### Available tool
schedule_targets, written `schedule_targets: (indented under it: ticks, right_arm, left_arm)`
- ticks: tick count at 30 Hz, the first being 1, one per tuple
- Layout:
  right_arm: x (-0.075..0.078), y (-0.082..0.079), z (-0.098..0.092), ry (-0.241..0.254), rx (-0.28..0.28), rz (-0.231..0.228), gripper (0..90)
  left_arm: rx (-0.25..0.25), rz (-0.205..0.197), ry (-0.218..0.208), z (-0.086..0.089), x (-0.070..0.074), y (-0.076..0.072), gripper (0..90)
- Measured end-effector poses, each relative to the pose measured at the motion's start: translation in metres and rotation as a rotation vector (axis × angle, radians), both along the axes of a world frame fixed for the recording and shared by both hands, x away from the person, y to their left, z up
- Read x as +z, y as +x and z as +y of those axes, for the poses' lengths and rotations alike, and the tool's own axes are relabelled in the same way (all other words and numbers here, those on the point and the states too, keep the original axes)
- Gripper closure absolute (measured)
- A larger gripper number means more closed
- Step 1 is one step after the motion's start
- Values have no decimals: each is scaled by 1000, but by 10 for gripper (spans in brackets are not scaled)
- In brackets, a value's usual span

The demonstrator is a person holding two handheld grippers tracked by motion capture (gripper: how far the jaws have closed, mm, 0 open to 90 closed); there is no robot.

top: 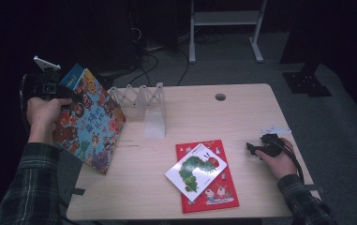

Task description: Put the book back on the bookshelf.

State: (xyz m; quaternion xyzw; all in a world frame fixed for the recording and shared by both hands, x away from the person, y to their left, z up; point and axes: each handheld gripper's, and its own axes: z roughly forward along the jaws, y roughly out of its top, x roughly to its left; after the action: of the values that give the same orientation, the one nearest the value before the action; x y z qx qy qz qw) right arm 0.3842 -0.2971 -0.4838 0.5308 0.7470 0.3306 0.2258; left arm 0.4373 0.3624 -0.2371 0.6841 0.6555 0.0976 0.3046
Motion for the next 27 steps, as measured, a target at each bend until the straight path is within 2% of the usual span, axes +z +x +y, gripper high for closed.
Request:
schedule_targets:
  ticks: [5,11,21,26,27]
  right_arm:
    - [0,0,0,2,1,0,240]
    - [-1,0,2,2,6,-6,240]
    - [-1,0,1,3,9,-6,240]
    - [-1,0,1,1,12,-8,240]
    - [-1,0,1,1,11,-7,240]
  left_arm:
    - [17,-5,5,-3,-3,5,806]
    - [31,17,32,-13,-6,17,806]
    - [61,40,45,-23,-6,37,805]
    - [56,42,49,-24,-7,40,802]
    - [59,31,44,-23,-7,40,801]
